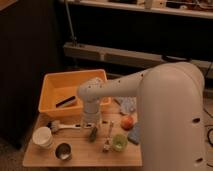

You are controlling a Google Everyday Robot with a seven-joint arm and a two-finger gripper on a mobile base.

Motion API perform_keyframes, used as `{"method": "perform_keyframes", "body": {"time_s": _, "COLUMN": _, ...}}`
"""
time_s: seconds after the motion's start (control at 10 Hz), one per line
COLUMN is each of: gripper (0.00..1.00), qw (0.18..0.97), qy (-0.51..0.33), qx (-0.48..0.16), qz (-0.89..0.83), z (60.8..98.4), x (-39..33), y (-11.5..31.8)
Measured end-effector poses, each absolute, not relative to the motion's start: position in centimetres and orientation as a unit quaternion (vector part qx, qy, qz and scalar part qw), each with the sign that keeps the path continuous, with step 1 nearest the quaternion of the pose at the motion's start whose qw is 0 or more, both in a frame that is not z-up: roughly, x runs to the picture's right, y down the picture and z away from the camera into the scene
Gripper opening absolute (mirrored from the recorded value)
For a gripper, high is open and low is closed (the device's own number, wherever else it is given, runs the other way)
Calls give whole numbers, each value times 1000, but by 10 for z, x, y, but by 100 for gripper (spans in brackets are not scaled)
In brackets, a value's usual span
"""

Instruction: Place pepper in plastic cup

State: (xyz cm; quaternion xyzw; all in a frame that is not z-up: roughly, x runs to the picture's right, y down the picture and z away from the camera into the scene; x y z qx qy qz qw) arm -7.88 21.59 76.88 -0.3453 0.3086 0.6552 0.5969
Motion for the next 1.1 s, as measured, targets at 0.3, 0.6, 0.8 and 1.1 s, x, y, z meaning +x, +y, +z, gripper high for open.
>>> {"method": "perform_keyframes", "body": {"time_s": 0.3, "gripper": 65, "qw": 602, "qy": 302, "qx": -354, "qz": 649, "z": 775, "x": -77, "y": 231}}
{"method": "perform_keyframes", "body": {"time_s": 0.6, "gripper": 65, "qw": 602, "qy": 298, "qx": -359, "qz": 648, "z": 790, "x": -75, "y": 247}}
{"method": "perform_keyframes", "body": {"time_s": 0.8, "gripper": 64, "qw": 603, "qy": 293, "qx": -366, "qz": 645, "z": 799, "x": -72, "y": 255}}
{"method": "perform_keyframes", "body": {"time_s": 1.1, "gripper": 34, "qw": 608, "qy": 289, "qx": -368, "qz": 642, "z": 802, "x": -72, "y": 258}}
